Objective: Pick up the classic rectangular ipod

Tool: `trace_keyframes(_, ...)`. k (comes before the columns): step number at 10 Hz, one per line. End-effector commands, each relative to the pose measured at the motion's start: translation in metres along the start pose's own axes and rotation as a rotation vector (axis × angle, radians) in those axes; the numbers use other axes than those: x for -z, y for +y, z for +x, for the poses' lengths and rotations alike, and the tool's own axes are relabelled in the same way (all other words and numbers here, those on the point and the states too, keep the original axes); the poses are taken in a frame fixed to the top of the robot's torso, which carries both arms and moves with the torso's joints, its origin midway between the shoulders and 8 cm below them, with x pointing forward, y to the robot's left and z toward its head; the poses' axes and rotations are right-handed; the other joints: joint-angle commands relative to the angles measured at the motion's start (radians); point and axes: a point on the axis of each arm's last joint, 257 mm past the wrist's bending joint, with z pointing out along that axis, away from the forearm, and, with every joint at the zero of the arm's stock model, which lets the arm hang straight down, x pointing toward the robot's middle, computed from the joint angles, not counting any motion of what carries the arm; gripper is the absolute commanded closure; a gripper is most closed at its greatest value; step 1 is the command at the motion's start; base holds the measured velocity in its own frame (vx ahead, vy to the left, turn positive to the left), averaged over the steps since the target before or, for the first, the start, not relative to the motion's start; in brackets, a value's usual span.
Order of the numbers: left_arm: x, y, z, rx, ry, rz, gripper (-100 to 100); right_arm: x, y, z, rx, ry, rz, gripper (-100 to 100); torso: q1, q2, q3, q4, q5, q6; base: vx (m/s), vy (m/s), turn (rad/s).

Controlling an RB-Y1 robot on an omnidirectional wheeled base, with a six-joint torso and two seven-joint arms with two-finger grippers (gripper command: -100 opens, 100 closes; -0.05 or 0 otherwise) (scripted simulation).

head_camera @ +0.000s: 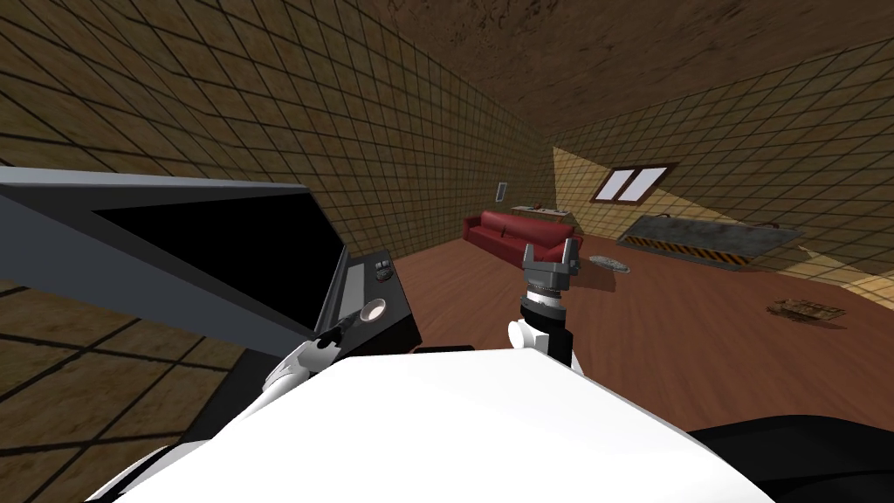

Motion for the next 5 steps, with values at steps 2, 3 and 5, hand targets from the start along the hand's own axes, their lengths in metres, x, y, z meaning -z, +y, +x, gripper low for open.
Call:
trace_keyframes(2,0.000,0.002,0.005,-0.022,0.013,-0.012,-100,0.000,0.000,0.000,0.000,0.000,0.000,0,0.000,0.000,0.000,0.000,0.000,0.000,0.069,0.063,0.002)
trace_keyframes(3,0.000,0.002,0.006,-0.025,0.015,-0.015,0,0.000,0.000,0.000,0.000,0.000,0.000,0,-0.003,0.002,0.001,0.000,0.000,0.000,0.008,0.008,-0.002)
trace_keyframes(5,-0.001,-0.002,-0.002,-0.028,-0.001,-0.001,-100,0.000,0.000,0.000,0.000,0.000,0.000,0,-0.007,0.004,0.003,0.001,-0.002,-0.001,0.012,-0.014,0.111)
